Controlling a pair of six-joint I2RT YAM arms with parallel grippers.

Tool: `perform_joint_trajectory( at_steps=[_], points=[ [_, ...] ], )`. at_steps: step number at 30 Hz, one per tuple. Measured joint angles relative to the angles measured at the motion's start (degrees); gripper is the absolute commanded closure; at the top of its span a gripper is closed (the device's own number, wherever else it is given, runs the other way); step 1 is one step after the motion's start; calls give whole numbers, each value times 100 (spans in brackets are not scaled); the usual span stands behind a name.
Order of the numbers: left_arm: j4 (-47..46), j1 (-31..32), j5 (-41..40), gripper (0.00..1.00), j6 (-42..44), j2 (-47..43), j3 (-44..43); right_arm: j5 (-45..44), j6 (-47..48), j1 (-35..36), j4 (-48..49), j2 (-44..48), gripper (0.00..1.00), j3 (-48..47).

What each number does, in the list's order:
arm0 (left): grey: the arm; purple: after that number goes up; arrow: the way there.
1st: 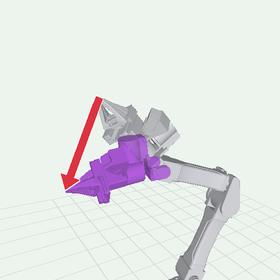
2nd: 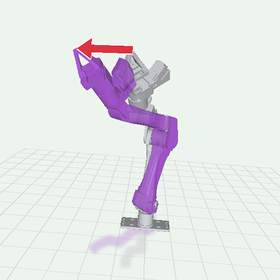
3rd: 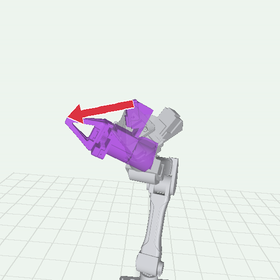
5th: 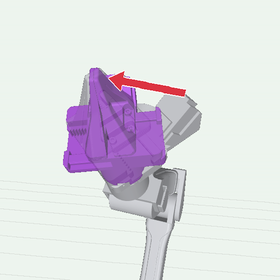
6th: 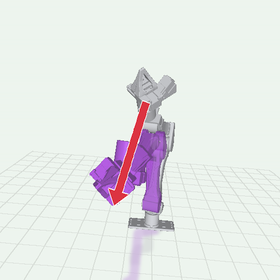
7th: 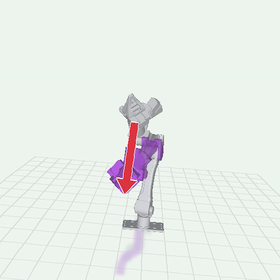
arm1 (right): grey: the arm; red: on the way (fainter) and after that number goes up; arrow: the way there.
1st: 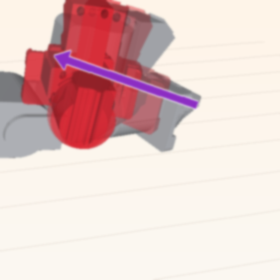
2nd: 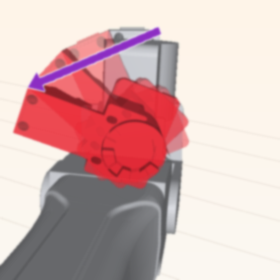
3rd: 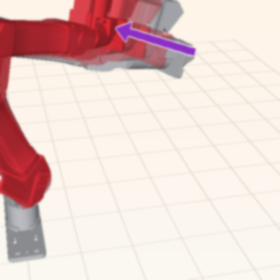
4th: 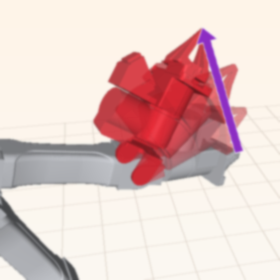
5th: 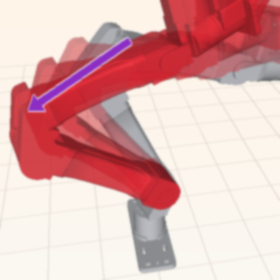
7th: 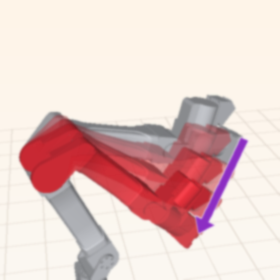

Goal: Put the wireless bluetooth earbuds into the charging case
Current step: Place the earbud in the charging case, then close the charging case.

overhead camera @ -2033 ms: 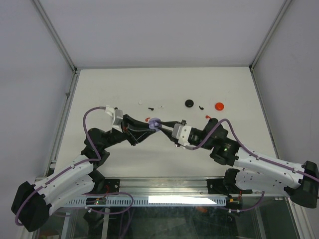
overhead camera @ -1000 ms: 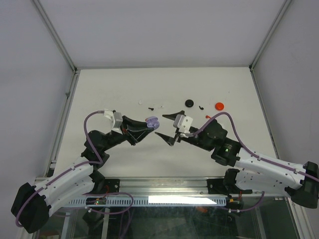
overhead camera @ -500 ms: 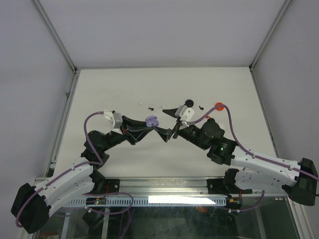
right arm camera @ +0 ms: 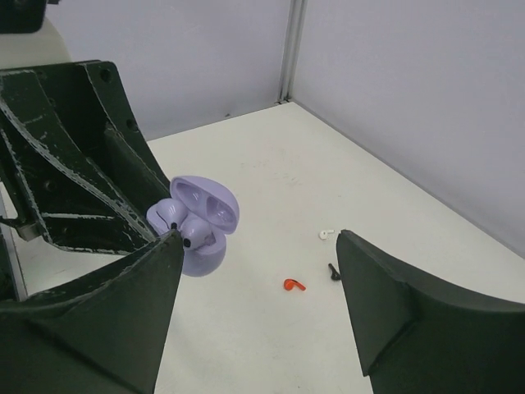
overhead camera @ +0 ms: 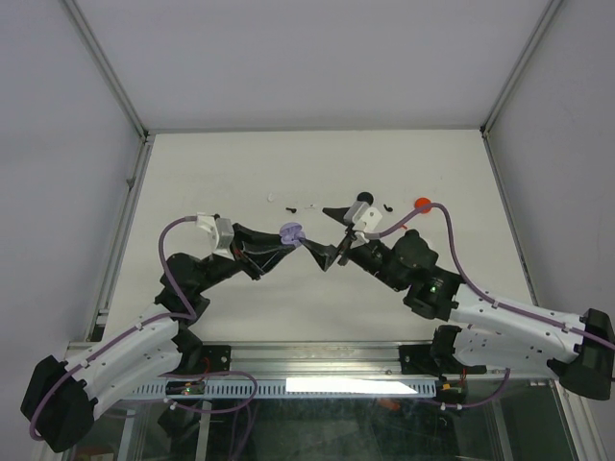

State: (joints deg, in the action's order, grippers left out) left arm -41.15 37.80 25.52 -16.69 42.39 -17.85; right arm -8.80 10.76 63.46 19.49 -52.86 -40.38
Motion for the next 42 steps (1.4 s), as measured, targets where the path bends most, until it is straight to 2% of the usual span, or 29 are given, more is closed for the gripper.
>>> perform_joint_trajectory(
  at_steps=[12,16,23,29,35,42],
  points=[
    [-2,2,11,95,-2,-127,0,-127,111,-92,-540,173,19,133],
    [28,2,26,95,7,-127,0,42,48,-264,-992,173,18,-2],
    [321,2,72,96,131,-116,2,1495,-391,-1259,-2022,166,18,-723],
    [334,2,264,96,160,39,2,3268,-1381,-2188,-2168,-118,19,-1095],
    [313,0,461,96,173,367,-2,4413,-2608,-2507,-1926,-944,20,-1366],
    [195,2,568,95,173,608,-118,5003,-3418,-2514,-1860,-1482,24,-1416]
  ],
)
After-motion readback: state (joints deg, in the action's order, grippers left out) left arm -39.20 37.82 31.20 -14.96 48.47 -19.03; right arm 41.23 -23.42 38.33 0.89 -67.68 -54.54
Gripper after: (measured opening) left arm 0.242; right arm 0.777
